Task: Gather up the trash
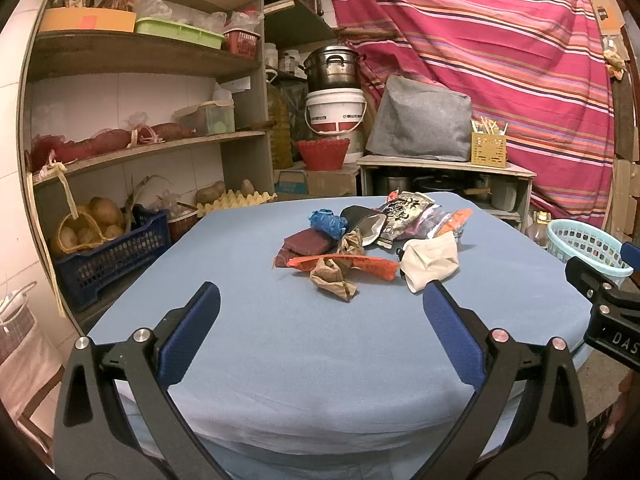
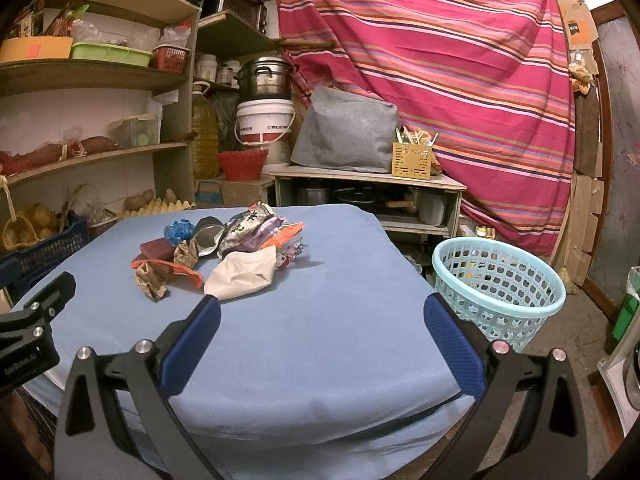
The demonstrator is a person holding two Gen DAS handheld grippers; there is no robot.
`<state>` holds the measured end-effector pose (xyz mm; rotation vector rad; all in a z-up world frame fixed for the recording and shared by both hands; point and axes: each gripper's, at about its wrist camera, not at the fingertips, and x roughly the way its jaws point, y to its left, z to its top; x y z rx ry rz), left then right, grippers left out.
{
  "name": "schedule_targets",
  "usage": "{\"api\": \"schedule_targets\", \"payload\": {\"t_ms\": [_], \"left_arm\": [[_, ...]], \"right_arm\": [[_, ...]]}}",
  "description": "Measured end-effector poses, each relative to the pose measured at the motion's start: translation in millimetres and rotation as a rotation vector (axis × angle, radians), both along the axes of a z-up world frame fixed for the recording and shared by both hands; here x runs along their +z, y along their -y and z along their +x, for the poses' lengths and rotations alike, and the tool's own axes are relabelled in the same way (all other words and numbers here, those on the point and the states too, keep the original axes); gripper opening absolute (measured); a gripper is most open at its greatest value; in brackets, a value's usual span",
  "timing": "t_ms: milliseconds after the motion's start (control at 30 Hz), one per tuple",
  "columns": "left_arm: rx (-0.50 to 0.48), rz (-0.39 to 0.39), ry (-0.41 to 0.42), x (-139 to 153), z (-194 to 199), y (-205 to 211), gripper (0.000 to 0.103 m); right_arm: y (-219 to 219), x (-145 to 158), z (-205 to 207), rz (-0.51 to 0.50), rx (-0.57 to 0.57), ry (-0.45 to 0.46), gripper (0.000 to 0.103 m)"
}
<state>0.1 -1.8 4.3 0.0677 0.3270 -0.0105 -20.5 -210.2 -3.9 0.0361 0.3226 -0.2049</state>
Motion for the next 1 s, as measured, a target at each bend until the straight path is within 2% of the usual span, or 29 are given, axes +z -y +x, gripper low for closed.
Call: {"api": "schedule_targets", "payload": {"t_ms": [233,1000], "left_arm": [[0.000,0.004,0.004,-7.5,-0.3,0.3,0.098],[0.001,0.004,-0.001,-6.7,1.0,-0.9,0.098]], "right_arm": [[-0.5,-0.4,0.2,-0.003,0.000,0.000,0.099],[2.1,-3.7,0.0,-0.003,0.000,-0.007,0.099]]}}
